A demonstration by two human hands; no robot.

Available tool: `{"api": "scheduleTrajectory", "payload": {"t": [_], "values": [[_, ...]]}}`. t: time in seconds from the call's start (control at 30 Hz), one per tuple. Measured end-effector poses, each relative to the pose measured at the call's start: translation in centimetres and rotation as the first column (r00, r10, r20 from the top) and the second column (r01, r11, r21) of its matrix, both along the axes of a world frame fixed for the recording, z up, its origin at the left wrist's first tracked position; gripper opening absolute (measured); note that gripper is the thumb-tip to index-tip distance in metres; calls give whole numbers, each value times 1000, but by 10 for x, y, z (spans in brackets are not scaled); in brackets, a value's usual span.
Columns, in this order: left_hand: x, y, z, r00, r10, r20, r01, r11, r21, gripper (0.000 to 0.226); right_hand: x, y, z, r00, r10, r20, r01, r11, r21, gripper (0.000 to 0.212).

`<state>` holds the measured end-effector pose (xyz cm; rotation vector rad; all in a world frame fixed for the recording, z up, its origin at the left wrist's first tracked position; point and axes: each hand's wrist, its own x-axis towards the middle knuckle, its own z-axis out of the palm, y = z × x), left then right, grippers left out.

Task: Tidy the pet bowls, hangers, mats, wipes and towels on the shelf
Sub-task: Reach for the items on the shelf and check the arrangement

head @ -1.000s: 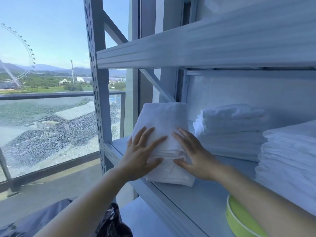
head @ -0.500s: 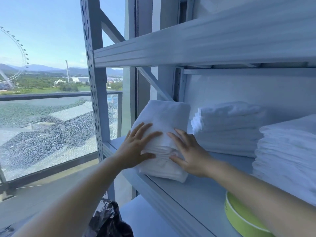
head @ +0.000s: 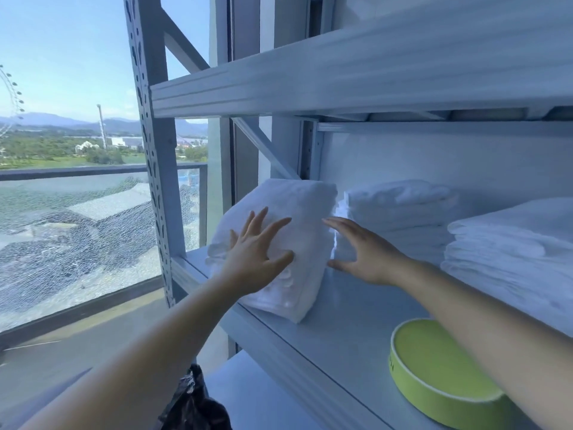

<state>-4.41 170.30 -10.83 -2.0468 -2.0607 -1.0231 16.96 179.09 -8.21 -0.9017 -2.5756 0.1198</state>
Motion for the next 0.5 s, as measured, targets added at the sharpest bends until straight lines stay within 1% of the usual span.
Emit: {"api": "scheduleTrajectory", "payload": {"t": [0.1,0.23,0.33,0.5], "values": [[18,11,1,999,22,-42,-22,1000,17,68,3,3,0,1000,15,-1,-15,1000,10,72],[25,18,4,988,63,-139,-70,997,-44,73,1,10,0,996,84,-35,-82,996,44,67],[24,15,3,991,68,-111,-69,998,-6,80,-2,19,0,992,124,-19,-123,991,49,67],[22,18,-4,984,118,-136,-114,993,37,75,-5,42,-1,990,142,25,-143,988,57,72]]}}
